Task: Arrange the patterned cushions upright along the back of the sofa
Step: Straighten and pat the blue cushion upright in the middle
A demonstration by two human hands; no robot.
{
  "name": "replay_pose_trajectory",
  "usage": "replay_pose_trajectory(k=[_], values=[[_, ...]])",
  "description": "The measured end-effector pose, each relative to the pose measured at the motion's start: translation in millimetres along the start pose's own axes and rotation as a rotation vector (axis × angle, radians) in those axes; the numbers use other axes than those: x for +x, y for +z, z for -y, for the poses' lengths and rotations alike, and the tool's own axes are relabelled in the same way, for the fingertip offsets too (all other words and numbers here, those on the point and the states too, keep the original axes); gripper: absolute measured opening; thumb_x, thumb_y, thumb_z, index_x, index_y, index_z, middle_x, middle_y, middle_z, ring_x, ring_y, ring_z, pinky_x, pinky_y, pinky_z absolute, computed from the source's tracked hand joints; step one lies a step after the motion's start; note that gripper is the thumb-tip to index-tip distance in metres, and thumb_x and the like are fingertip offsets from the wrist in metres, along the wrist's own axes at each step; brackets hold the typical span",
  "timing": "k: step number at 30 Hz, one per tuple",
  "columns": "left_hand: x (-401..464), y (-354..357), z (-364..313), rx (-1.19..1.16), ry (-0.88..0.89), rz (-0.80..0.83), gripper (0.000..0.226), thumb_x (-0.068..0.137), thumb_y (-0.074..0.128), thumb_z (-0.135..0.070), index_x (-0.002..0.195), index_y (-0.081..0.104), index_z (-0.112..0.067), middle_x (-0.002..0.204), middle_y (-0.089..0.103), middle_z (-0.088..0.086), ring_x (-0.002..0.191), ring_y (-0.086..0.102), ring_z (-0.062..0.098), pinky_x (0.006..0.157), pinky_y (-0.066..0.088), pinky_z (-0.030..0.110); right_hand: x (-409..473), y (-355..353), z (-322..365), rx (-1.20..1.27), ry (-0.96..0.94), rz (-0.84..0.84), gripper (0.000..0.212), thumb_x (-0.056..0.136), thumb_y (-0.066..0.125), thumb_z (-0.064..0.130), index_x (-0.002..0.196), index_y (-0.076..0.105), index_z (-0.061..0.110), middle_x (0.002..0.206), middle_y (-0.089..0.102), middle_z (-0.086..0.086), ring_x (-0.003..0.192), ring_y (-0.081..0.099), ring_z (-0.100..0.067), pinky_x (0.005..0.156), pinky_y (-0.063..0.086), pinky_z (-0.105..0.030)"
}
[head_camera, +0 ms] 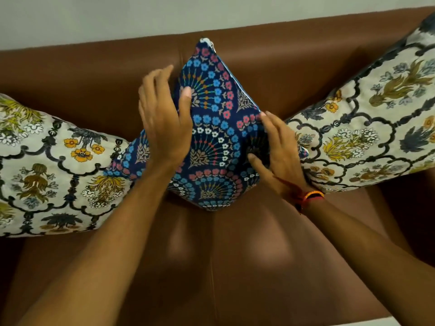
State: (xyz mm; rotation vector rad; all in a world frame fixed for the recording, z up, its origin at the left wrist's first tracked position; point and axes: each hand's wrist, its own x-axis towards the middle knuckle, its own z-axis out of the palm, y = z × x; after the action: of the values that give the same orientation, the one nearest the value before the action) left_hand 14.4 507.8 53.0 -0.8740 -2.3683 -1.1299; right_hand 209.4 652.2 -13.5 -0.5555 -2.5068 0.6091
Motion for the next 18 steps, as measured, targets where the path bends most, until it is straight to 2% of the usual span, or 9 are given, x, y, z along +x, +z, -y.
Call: replay_pose_trajectory(k=[2,5,8,11,15,18], values=[[-31.8,3.5,5.5,0.142,0.101,0.006,0.049,0.110,0.052,-0.033,0.152,0.047,-0.010,0.155,0.047,0.012,0.146,0.043,0.027,0.123,0.030,0.060,13.2,16.1,21.5,-0.022,-0.123,-0.063,0.071,0.106,0.051,0.039,0.167,0.027,0.012,0.174,0.025,-0.007,0.161,0.026,-0.024,0.133,0.021,-0.045],[-68.4,21.1,19.1,0.368,0.153,0.164,0.060,0.112,0.042,-0.044,0.164,0.028,-0.018,0.171,0.027,0.007,0.160,0.023,0.026,0.125,0.015,0.069,32.0,45.4,45.4,-0.124,-0.183,-0.061,0.063,0.112,0.039,0.040,0.168,0.025,0.016,0.177,0.022,-0.004,0.166,0.016,-0.026,0.133,0.016,-0.054],[-69.8,38.2,43.6,0.470,0.119,0.159,0.067,0.111,0.030,-0.058,0.166,0.019,-0.023,0.174,0.019,0.007,0.162,0.017,0.027,0.123,0.014,0.072,41.8,67.7,41.9,-0.277,-0.192,-0.094,0.061,0.114,0.037,0.043,0.167,0.028,0.015,0.176,0.027,-0.006,0.165,0.021,-0.031,0.132,0.017,-0.058],[-59.7,48.1,64.4,0.492,0.088,0.090,0.075,0.107,0.026,-0.069,0.166,0.017,-0.025,0.174,0.021,0.006,0.161,0.019,0.026,0.123,0.015,0.071,52.4,74.6,26.4,-0.369,-0.215,-0.174,0.066,0.112,0.036,0.051,0.166,0.031,0.013,0.174,0.032,-0.008,0.162,0.028,-0.031,0.130,0.021,-0.061],[-51.5,49.7,87.5,0.454,0.069,0.058,0.076,0.107,0.024,-0.070,0.166,0.021,-0.022,0.172,0.027,0.001,0.160,0.024,0.022,0.123,0.017,0.070,64.4,73.4,9.5,-0.330,-0.196,-0.174,0.074,0.111,0.033,0.059,0.166,0.028,0.010,0.174,0.030,-0.012,0.163,0.025,-0.033,0.130,0.019,-0.063],[-44.4,39.8,95.8,0.410,-0.020,0.075,0.074,0.107,0.018,-0.067,0.165,0.025,-0.021,0.171,0.029,0.000,0.159,0.025,0.022,0.124,0.015,0.072,69.0,63.0,-2.9,-0.270,-0.179,-0.117,0.075,0.111,0.026,0.060,0.167,0.025,0.011,0.176,0.026,-0.010,0.165,0.021,-0.032,0.131,0.016,-0.062]])
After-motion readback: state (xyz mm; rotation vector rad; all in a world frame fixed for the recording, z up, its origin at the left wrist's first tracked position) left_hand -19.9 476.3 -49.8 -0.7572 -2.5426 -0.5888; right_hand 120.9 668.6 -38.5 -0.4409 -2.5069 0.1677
